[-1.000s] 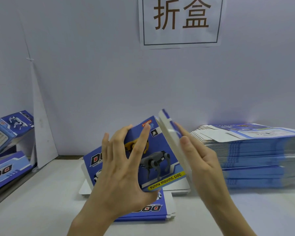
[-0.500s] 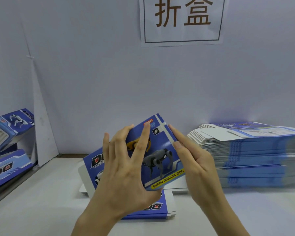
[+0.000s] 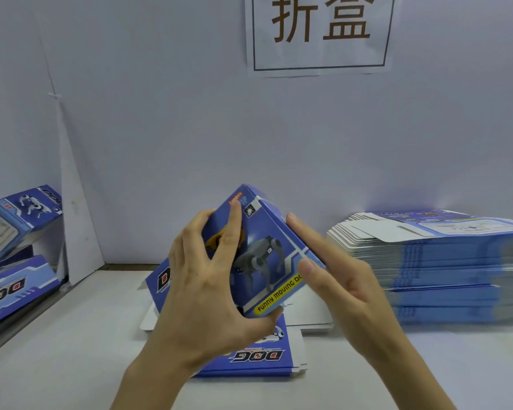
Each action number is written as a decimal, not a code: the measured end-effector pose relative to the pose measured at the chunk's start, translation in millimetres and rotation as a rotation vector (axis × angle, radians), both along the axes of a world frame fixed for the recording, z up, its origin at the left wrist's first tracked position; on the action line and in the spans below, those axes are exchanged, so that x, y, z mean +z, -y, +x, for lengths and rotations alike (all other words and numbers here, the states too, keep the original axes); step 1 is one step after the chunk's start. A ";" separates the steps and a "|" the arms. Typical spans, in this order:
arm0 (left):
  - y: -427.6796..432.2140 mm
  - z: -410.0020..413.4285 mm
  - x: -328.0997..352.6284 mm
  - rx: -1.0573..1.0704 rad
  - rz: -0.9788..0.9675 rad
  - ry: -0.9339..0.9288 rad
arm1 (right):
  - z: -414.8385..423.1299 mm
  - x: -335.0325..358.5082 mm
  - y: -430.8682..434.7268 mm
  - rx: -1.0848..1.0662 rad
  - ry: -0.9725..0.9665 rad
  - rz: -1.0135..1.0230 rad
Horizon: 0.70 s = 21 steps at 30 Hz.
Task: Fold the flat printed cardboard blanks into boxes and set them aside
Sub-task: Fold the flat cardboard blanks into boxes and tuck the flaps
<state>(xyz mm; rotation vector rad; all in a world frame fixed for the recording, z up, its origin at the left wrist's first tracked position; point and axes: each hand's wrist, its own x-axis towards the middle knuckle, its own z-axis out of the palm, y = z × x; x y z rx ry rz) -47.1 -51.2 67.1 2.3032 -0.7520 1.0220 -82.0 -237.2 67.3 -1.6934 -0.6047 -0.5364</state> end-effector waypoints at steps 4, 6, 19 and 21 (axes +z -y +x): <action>0.5 -0.1 1.7 0.002 -0.020 0.018 | 2.0 -2.2 -8.6 -0.085 0.074 -0.086; -0.9 -0.3 2.8 -0.007 -0.029 0.014 | 3.5 -4.8 -10.4 -0.123 0.098 -0.132; -4.4 3.9 4.7 -0.140 0.342 0.093 | 7.1 -0.3 12.5 -0.038 -0.211 0.058; -4.5 3.6 0.5 -0.222 0.254 0.006 | 3.2 4.6 18.1 -0.041 -0.216 0.037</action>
